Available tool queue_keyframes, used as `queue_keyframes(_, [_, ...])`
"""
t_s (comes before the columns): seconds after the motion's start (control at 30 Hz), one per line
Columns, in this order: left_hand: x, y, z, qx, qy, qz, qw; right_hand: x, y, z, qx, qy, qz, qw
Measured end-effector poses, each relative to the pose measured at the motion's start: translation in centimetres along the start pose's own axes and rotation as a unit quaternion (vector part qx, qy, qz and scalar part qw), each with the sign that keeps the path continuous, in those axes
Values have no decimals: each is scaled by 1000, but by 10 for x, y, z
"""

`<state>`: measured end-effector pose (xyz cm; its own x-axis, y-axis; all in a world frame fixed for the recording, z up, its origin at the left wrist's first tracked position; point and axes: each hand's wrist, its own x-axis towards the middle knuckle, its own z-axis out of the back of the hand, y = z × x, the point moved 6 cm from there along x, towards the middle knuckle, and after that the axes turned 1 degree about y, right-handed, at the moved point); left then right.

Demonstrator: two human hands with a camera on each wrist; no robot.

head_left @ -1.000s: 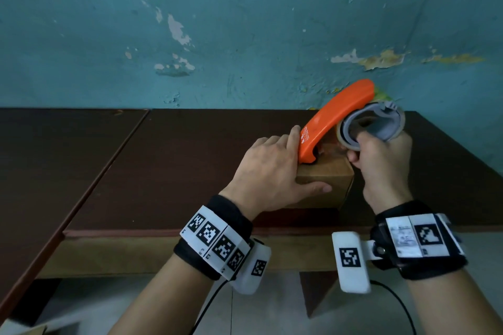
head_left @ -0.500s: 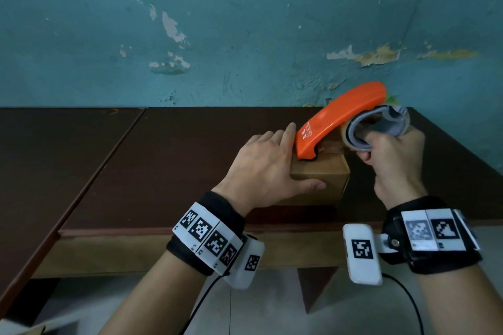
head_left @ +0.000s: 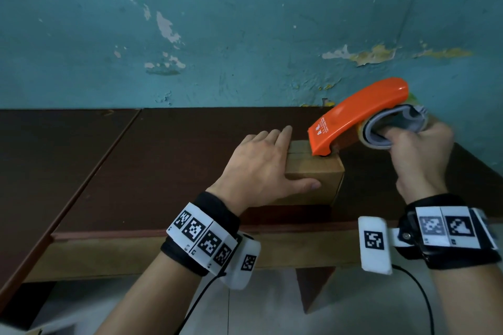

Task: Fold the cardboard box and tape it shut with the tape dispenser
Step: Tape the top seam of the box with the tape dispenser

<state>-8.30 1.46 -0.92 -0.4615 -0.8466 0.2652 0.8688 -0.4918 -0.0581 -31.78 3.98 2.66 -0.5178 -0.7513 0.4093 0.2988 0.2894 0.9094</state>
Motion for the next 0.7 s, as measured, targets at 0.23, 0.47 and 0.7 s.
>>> queue_keyframes(0.23, [0,-1,0,-15,1,-4,1000,6,7,-2,-91,19,64,994])
queue_keyframes(0.47, [0,1,-2,-16,-2,-6,1000,4,17,-8,-137,18,104,985])
queue_keyframes(0.7, [-5,-7,-2,-2,-5,-58,998,3,13,-8,-152,-8,121,981])
